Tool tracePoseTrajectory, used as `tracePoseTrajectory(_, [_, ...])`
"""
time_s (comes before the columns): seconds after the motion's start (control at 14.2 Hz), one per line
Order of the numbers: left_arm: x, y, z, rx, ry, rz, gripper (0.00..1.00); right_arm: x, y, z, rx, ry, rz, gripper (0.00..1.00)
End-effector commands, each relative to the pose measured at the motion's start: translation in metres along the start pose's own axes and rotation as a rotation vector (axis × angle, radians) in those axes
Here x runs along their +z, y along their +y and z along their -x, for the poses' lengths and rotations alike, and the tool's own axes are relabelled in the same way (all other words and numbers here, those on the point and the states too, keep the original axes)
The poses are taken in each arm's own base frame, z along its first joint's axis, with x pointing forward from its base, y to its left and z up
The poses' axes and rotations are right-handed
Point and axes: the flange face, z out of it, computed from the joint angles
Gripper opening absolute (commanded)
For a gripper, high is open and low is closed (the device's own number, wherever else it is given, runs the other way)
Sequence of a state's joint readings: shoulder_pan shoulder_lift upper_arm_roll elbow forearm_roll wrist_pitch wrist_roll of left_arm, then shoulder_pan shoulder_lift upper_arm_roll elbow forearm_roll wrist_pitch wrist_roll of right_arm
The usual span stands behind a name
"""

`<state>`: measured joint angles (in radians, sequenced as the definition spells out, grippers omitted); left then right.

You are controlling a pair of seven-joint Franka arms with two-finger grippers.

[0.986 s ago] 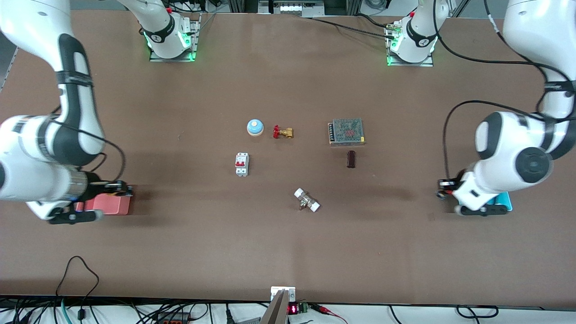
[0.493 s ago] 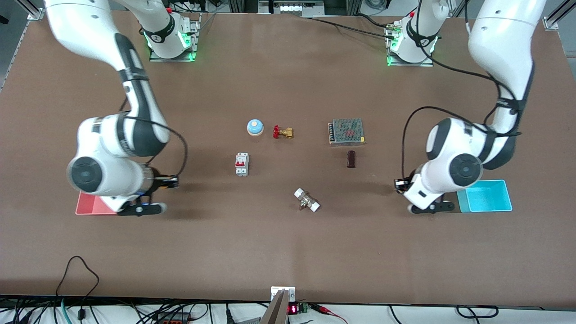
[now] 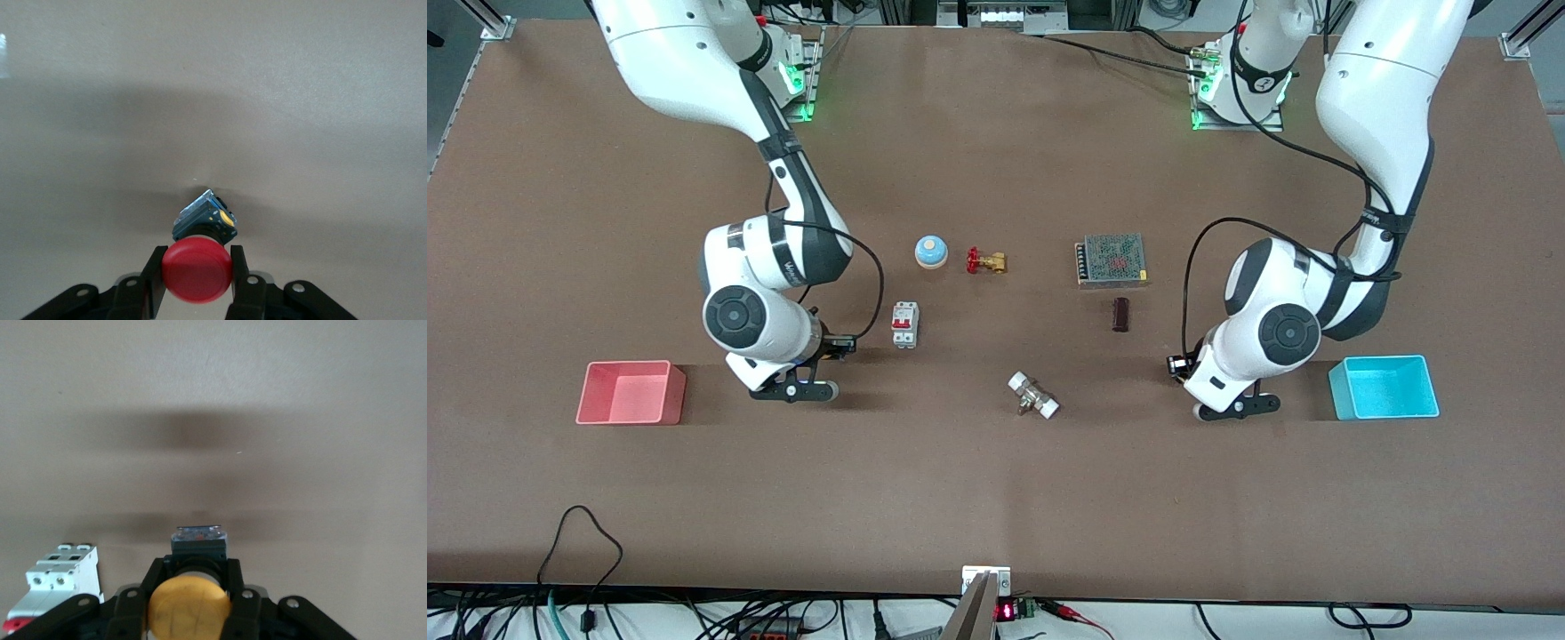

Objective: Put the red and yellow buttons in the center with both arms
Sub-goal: 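Lift the yellow button with the right gripper while the left gripper lifts the red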

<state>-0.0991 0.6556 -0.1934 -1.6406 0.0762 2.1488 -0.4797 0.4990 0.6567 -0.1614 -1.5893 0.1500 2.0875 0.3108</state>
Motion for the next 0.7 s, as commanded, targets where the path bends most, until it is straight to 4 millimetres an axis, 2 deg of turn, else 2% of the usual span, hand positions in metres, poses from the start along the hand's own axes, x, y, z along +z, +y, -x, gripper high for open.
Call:
tracePoseTrajectory(0.0, [-0.005, 0.002, -0.003, -0.022, 0.009, 0.021, 0.57, 0.011, -0.014, 0.011, 0.036, -0.002, 0.002, 0.07])
tracePoseTrajectory(0.07, [-0.007, 0.0, -0.004, -0.031, 0.005, 0.032, 0.69, 0.015, -0.016, 0.011, 0.048, -0.006, 0.006, 0.07])
tracePoseTrajectory(0.28, [-0.022, -0.007, -0.013, -0.047, 0.027, 0.04, 0.87, 0.027, -0.027, 0.015, 0.064, -0.006, 0.014, 0.07])
tracePoseTrajectory(0.42, [-0.042, -0.016, -0.018, -0.055, 0.057, 0.042, 0.92, 0.036, -0.026, 0.015, 0.061, -0.016, 0.023, 0.07])
tracePoseTrajectory(0.56, [-0.063, -0.036, -0.024, -0.073, 0.082, 0.042, 0.92, 0.038, -0.028, 0.016, 0.058, -0.019, 0.025, 0.07])
tracePoseTrajectory(0.63, [-0.073, -0.047, -0.025, -0.078, 0.079, 0.038, 0.92, 0.038, -0.027, 0.015, 0.061, -0.019, 0.025, 0.16])
